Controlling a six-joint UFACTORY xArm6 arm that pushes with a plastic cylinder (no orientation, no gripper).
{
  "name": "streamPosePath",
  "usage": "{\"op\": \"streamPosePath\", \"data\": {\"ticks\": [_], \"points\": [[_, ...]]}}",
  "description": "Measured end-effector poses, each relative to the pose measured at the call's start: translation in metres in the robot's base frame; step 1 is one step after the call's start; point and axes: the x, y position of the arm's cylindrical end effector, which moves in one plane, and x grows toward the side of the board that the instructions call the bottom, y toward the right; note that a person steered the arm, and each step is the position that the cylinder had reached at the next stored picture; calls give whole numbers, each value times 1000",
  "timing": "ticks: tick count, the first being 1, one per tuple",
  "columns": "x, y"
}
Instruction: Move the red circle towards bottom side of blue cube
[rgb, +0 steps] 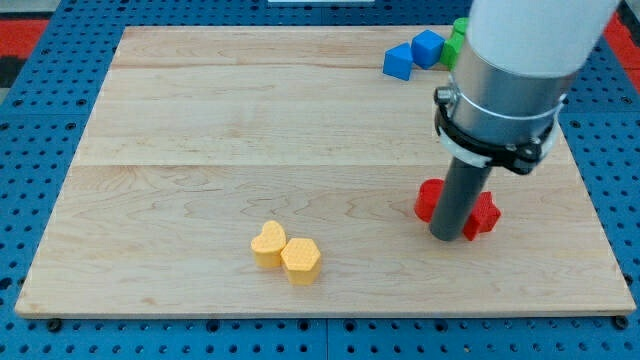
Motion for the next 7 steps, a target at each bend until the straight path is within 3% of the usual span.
{"op": "streamPosePath", "data": {"ticks": [2, 5, 7], "points": [[-36, -9], [-141, -27], [-173, 53]]}}
